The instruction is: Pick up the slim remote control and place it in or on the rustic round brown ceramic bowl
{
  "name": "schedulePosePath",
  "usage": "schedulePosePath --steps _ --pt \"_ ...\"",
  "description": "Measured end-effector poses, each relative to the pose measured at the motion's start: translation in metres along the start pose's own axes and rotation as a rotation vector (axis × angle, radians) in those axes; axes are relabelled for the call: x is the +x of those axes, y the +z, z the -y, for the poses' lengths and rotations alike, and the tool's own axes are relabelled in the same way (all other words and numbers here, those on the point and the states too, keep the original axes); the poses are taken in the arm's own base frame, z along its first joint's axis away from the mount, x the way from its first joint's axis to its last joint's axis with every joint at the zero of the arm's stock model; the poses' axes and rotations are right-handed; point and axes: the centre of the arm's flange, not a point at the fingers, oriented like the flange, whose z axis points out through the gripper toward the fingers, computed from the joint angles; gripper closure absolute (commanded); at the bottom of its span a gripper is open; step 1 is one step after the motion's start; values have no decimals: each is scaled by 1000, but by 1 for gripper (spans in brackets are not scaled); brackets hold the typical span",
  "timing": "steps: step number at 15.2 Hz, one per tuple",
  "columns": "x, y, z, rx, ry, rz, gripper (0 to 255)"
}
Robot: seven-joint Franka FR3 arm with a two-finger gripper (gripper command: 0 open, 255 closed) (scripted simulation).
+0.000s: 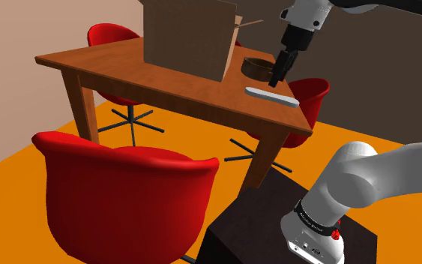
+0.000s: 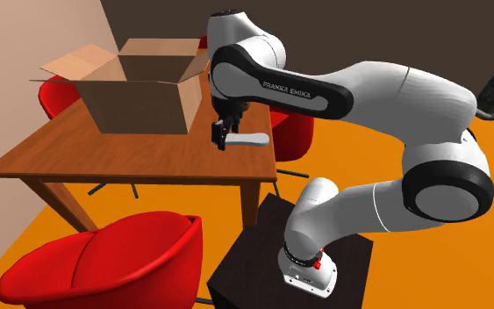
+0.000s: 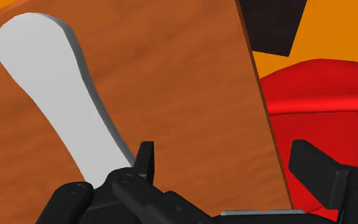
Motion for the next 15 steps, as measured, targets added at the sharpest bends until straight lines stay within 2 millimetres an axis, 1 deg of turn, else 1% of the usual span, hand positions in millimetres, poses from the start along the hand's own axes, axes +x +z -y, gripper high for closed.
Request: schedulePosePath --steps 1,3,4,7,8,11,13,15 --pt "0 0 0 0 0 0 0" --pt "4 7 -15 1 -38 7 0" --pt "2 11 -24 2 -67 12 0" --pt "8 25 -57 5 -164 29 0" --pt "8 30 -73 6 -197 35 0" --pt "19 41 -109 8 -299 53 0" --pt "22 50 -121 9 -334 59 0" --pt "22 59 -123 9 -343 61 0"
